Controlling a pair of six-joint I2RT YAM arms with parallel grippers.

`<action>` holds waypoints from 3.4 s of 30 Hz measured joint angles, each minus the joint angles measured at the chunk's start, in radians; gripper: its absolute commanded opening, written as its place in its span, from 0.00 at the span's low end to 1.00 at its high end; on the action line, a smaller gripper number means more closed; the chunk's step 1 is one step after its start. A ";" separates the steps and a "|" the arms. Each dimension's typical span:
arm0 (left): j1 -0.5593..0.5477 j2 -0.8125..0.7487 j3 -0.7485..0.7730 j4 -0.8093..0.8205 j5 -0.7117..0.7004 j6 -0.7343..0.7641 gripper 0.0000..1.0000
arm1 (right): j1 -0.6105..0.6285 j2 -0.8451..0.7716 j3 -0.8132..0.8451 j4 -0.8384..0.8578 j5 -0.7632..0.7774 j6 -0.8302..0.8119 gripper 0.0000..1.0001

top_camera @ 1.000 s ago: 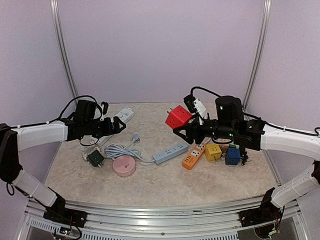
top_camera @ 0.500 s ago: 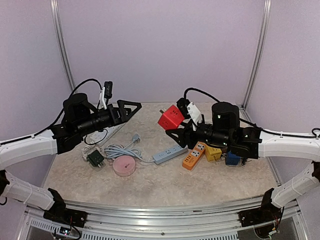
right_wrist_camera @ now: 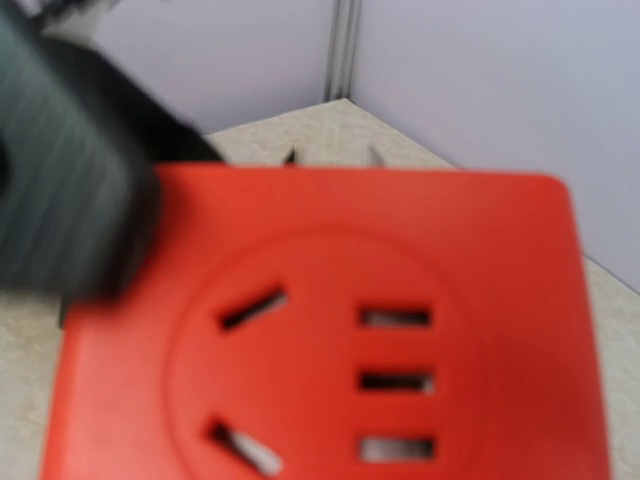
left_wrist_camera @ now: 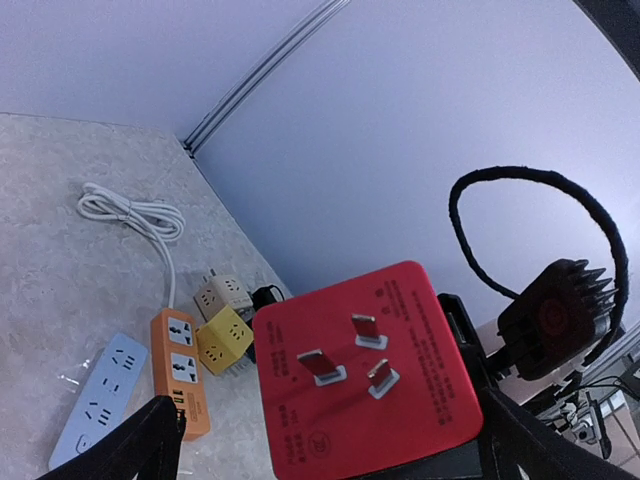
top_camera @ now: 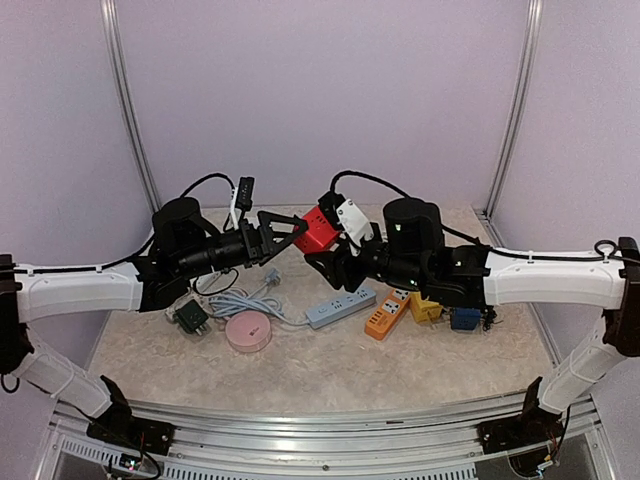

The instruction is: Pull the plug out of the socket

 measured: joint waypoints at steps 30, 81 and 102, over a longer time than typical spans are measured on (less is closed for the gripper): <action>-0.008 0.094 0.012 0.090 0.084 -0.164 0.41 | 0.048 0.086 0.072 -0.039 0.143 -0.113 0.09; 0.122 0.216 0.275 -0.761 -0.019 0.590 0.14 | -0.162 -0.193 -0.166 -0.007 -0.097 0.258 0.86; 0.103 0.553 0.444 -0.874 -0.039 0.576 0.78 | -0.162 -0.193 -0.167 -0.048 0.013 0.256 0.86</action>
